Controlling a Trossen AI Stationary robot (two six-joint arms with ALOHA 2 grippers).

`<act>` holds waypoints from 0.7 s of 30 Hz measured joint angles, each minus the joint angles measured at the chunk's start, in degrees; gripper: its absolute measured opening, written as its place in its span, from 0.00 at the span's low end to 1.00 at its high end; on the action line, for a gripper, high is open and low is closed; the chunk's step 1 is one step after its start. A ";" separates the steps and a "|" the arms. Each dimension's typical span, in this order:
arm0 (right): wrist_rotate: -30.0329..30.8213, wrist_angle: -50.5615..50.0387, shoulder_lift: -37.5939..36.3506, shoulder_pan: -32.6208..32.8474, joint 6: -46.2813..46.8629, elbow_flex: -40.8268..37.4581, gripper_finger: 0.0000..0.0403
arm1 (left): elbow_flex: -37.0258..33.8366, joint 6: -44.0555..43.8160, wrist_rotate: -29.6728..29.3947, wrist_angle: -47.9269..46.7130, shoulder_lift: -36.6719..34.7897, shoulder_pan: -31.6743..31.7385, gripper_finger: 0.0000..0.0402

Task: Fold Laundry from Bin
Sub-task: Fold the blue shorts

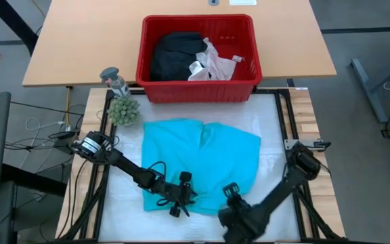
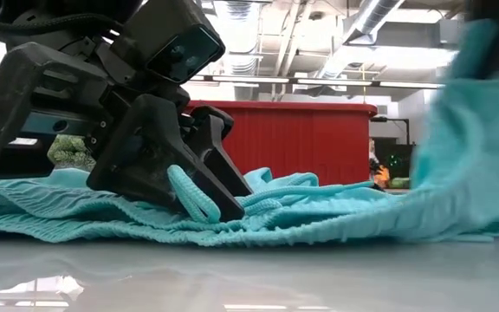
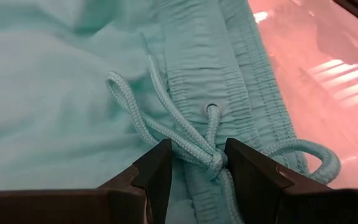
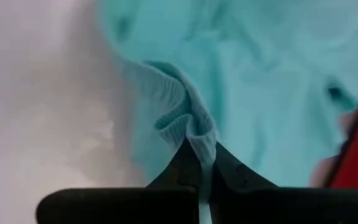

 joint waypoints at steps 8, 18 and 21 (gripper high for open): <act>2.33 5.12 0.00 -6.64 -9.43 0.05 0.07 | 0.11 -1.18 -1.62 -13.24 -9.12 -0.07 0.35; 6.30 5.34 -0.11 -6.77 -11.72 0.05 0.07 | -0.77 -15.23 -14.15 -34.81 -22.59 -3.09 0.35; 9.47 6.23 -0.61 -6.97 -14.94 0.09 0.07 | -4.61 -19.50 -15.31 -34.34 -22.60 -5.74 0.35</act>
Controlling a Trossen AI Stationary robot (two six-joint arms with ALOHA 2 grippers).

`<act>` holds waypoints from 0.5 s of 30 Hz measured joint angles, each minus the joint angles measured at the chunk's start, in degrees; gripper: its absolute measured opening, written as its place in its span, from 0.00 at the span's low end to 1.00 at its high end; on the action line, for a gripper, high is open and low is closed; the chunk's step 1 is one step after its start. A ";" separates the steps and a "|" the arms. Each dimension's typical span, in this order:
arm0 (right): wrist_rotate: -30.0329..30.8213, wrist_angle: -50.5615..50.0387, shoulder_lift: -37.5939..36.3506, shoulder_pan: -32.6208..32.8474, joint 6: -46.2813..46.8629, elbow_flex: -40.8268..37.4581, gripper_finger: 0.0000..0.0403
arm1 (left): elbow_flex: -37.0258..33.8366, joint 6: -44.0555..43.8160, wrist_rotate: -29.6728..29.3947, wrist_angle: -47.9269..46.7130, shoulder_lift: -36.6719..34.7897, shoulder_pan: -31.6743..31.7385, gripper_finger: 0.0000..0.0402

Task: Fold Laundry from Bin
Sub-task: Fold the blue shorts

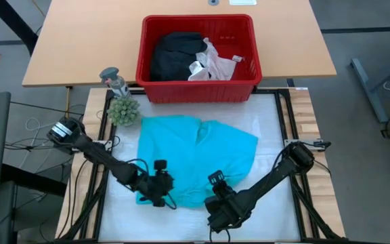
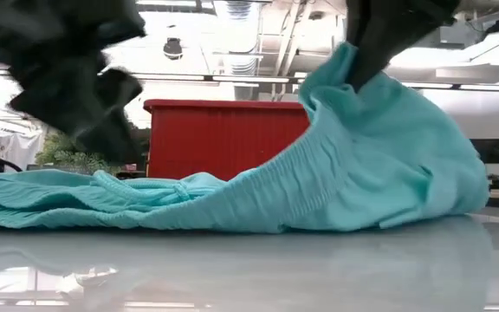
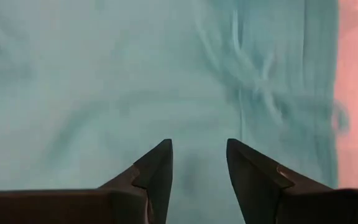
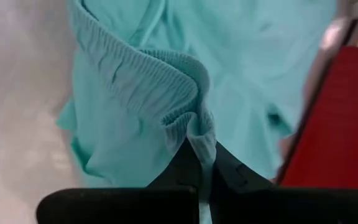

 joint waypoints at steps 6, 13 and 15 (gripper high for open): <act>4.25 2.80 -0.37 -3.21 -8.67 3.26 0.07 | -4.56 -9.13 -2.10 1.14 0.00 -3.84 0.29; 4.98 22.52 -0.37 -8.09 -29.34 6.30 0.07 | -6.94 -9.75 -2.37 4.09 -0.09 -4.77 0.22; 2.23 28.94 -0.37 -9.36 -34.94 6.30 0.07 | -7.55 -9.75 -2.37 4.22 -0.09 -4.77 0.20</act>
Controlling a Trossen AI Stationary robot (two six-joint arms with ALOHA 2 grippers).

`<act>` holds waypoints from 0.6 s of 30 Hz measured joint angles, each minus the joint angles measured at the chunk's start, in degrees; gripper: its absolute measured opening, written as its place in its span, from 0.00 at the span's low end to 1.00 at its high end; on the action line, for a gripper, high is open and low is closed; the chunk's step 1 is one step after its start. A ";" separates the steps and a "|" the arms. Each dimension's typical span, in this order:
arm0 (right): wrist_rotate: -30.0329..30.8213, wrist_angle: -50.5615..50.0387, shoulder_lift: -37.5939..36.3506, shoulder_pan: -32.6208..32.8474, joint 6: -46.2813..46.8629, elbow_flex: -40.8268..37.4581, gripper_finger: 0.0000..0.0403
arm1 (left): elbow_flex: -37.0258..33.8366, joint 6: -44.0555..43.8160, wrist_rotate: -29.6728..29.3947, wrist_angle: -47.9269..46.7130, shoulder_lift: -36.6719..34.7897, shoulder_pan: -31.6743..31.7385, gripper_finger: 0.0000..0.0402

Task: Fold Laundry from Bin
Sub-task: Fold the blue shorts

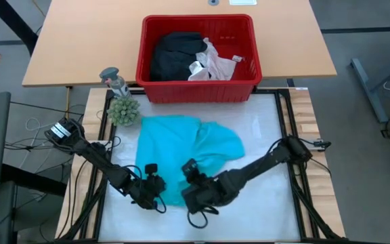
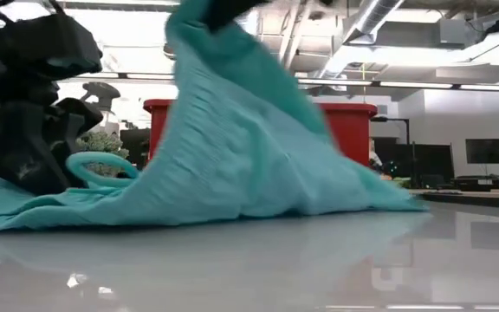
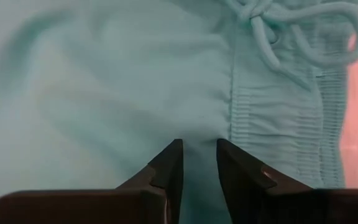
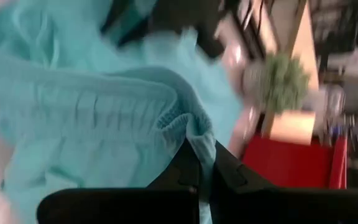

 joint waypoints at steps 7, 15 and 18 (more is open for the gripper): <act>-8.05 12.84 0.00 -3.92 -8.53 -0.19 0.07 | -0.15 2.01 0.00 1.51 -0.01 0.00 0.18; -14.42 15.15 0.10 -6.81 -9.43 -0.22 0.07 | 1.11 7.33 -0.81 2.18 -0.79 -0.14 0.18; -14.46 14.73 0.11 -6.70 -10.94 -0.24 0.07 | 5.13 5.39 -2.11 -5.53 -4.91 -1.28 0.18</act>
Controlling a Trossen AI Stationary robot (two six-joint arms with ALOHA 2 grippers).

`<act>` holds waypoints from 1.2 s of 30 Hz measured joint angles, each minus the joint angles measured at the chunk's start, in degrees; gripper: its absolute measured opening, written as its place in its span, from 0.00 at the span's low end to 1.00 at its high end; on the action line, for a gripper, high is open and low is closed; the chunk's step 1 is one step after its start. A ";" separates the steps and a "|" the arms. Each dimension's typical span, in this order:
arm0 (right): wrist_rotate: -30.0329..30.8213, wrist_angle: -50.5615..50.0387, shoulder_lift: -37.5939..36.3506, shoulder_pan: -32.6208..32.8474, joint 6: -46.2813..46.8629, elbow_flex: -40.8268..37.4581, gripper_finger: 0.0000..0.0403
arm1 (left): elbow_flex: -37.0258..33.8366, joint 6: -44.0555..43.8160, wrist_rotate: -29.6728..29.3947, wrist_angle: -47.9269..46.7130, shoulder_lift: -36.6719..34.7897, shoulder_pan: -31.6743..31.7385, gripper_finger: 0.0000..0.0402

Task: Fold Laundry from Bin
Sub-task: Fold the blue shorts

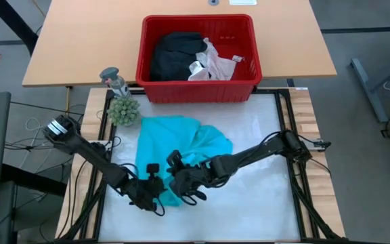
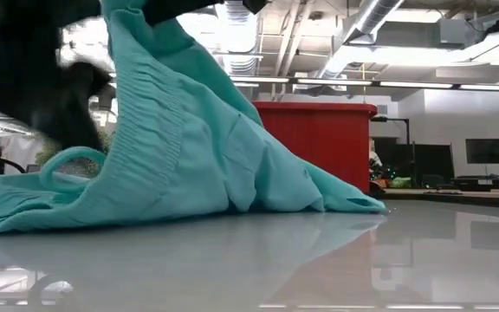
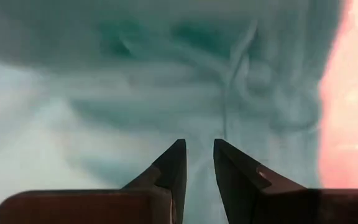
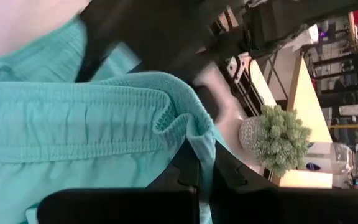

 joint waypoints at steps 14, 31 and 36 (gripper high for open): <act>-0.14 -2.62 0.00 0.07 0.88 0.00 0.07 | -7.50 -31.17 -6.97 -20.68 -5.34 -8.03 0.18; 4.31 -2.45 -0.04 1.86 1.46 -0.02 0.07 | -19.22 -6.93 0.70 13.03 -5.36 6.22 0.18; 5.10 -1.41 -0.15 2.33 1.38 -0.02 0.07 | -19.22 2.18 4.68 21.59 -4.86 11.52 0.18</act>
